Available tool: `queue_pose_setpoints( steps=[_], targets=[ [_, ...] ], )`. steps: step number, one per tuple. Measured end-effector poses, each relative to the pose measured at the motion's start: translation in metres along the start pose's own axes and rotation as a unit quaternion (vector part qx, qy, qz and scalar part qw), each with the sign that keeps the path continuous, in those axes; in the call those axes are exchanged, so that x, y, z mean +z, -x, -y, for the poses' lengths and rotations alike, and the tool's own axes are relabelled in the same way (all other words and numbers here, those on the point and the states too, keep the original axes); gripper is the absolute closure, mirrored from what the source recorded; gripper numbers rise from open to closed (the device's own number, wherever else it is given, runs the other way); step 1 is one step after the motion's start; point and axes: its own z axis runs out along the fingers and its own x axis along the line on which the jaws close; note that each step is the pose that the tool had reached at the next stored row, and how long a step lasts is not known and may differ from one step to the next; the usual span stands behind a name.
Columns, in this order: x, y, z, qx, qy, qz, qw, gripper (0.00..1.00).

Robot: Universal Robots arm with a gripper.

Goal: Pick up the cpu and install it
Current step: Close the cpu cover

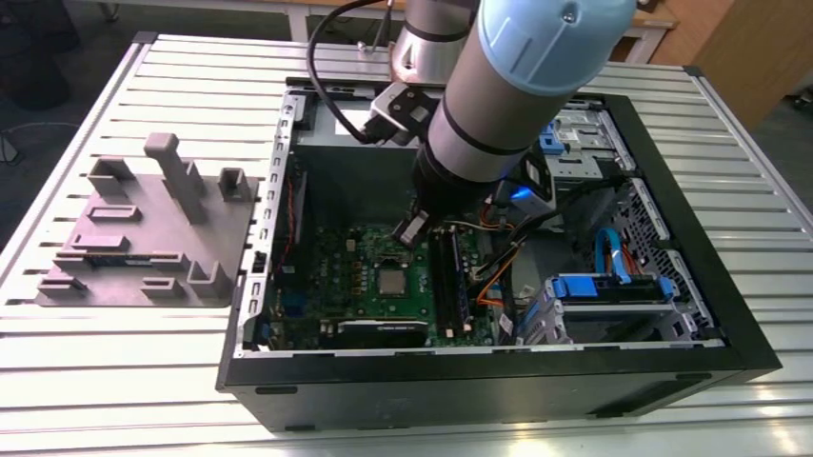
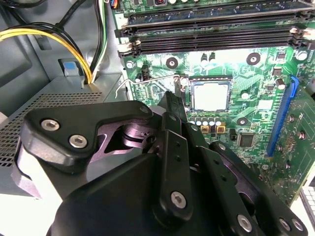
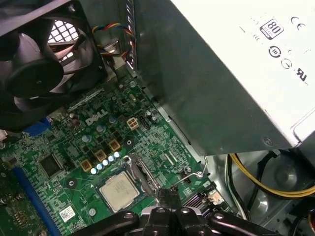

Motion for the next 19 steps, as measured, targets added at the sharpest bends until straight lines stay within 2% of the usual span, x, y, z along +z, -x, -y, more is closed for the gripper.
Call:
queue_pose_setpoints(
  steps=[19],
  targets=[
    [-0.0009, -0.0036, 0.0027, 0.000, 0.0000, 0.0000, 1.00000, 0.90]
  ],
)
